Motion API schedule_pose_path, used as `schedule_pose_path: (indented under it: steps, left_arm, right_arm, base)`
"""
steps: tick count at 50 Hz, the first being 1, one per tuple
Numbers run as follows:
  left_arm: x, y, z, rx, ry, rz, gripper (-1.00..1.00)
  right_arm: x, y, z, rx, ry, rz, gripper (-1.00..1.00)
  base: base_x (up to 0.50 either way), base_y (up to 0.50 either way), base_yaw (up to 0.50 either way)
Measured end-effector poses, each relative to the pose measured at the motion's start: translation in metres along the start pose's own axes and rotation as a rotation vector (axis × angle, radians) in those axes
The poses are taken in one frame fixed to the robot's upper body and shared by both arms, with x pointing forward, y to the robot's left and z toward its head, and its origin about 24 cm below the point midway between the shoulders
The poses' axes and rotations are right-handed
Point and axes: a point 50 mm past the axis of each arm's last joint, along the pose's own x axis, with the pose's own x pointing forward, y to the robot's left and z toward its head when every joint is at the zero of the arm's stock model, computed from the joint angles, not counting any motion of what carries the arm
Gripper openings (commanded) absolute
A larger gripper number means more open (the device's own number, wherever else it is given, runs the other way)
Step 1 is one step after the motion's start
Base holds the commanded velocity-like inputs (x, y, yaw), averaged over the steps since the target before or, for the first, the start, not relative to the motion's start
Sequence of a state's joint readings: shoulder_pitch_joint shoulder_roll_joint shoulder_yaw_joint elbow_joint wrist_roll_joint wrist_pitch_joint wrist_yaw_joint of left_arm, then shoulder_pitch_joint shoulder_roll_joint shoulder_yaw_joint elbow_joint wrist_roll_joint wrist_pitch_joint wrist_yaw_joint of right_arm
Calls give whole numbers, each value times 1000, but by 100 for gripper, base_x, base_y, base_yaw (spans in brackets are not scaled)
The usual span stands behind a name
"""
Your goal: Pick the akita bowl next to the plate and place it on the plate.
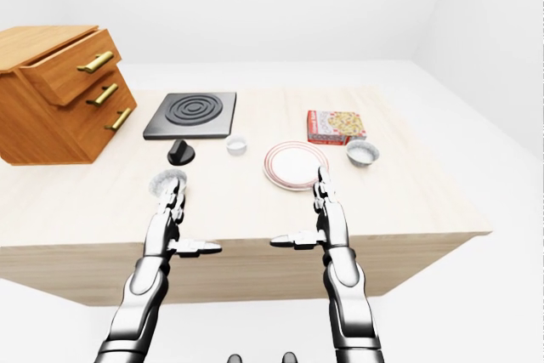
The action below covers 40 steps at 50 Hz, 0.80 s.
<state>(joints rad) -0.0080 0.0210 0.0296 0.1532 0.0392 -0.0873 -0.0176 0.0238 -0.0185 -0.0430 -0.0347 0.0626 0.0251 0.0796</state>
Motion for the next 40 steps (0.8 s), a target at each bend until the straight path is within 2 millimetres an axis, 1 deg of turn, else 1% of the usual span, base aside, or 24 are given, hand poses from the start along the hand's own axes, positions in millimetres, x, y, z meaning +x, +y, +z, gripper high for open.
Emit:
schedule_pose_path:
  steps: [14,30,40]
  left_arm:
    - [-1,-2,-5,7,23,-6,100]
    - [-1,-3,-9,14,37,-8,100]
    - [-1,-4,-10,16,45,-10,100]
  right_arm:
    - [1,0,0,-1,-1,-3,100]
    - [1,-1,0,-1,-2,-3,100]
    - [1,1,0,-15,0,-6,100]
  base:
    - [-10,-25,0]
    - [-6,-14,0]
    - [0,0,0]
